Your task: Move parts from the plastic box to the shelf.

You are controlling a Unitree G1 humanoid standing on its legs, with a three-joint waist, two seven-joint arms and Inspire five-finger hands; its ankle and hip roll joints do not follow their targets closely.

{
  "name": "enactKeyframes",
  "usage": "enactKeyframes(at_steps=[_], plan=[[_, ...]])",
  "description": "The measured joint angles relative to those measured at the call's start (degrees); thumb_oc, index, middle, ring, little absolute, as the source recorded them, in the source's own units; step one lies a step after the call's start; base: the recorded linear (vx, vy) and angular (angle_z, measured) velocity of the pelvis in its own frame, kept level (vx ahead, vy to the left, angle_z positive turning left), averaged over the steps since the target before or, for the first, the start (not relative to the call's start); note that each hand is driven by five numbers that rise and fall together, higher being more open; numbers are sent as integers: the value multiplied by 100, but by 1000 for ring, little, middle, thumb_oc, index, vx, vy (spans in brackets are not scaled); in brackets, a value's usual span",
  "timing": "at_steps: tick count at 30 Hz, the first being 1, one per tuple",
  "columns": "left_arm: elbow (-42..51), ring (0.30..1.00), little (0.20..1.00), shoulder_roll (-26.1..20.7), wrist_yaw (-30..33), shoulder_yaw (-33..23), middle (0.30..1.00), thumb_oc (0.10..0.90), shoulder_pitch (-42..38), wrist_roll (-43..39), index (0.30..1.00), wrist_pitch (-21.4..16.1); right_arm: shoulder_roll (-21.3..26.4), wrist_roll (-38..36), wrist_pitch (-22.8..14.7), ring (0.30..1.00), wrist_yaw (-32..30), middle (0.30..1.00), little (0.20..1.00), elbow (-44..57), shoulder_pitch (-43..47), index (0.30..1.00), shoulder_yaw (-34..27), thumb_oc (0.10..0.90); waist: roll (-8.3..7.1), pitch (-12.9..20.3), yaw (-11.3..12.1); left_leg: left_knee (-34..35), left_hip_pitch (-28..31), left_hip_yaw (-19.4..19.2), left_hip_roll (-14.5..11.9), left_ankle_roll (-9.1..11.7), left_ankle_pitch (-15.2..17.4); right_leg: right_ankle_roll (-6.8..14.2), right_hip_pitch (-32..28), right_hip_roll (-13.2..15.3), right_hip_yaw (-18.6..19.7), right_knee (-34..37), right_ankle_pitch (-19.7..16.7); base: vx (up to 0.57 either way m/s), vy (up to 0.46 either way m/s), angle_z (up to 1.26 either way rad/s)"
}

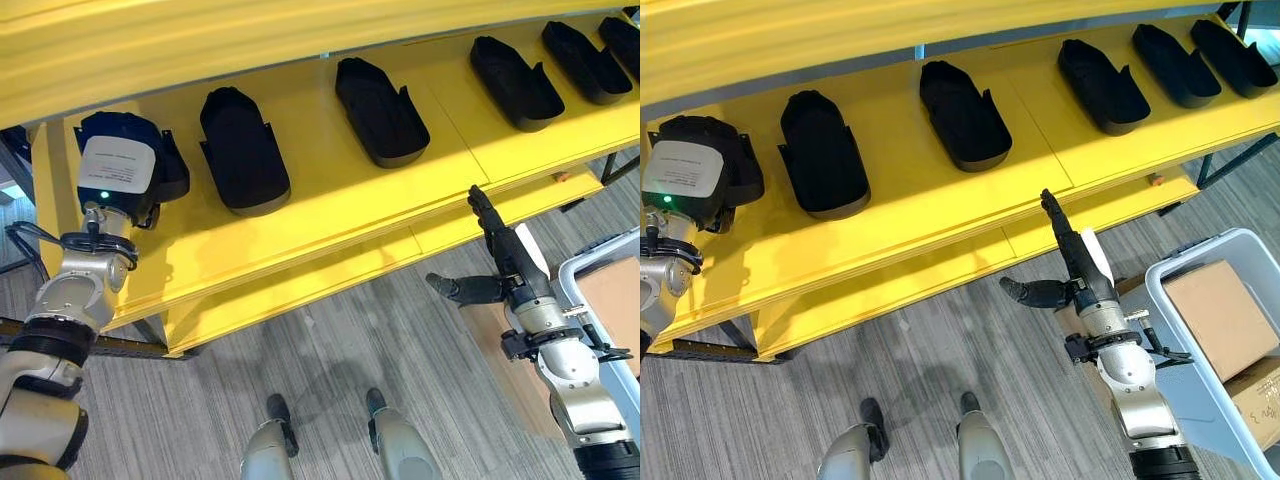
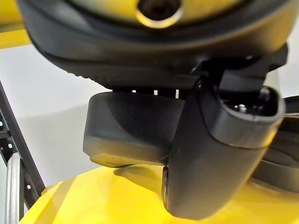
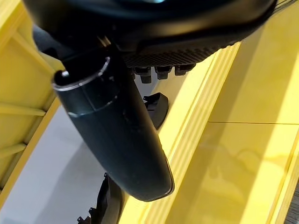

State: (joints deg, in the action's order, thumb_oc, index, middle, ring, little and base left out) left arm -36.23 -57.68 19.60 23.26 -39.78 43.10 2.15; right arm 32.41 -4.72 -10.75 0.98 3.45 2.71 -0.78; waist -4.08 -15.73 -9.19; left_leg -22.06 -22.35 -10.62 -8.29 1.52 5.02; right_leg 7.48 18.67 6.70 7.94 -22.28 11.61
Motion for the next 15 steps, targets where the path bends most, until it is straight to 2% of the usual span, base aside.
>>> enactKeyframes(at_steps=[8,15], plan=[[-83,300,300,0,58,-9,300,400,-2,-9,300,-9,0,0,-1,1000,34,1000,1000,3,-2,1000,0,900,10,-7,5,-69,-78,48,-19,0,0,-27,54,-14,-49,-90,20,1,1,1],[-203,300,300,1,97,-270,300,400,124,-18,300,-12,7,0,-9,1000,37,1000,1000,16,-6,1000,-3,900,67,-48,18,-91,-74,80,-33,5,-3,-52,35,-35,-74,-175,53,1,-1,0]])
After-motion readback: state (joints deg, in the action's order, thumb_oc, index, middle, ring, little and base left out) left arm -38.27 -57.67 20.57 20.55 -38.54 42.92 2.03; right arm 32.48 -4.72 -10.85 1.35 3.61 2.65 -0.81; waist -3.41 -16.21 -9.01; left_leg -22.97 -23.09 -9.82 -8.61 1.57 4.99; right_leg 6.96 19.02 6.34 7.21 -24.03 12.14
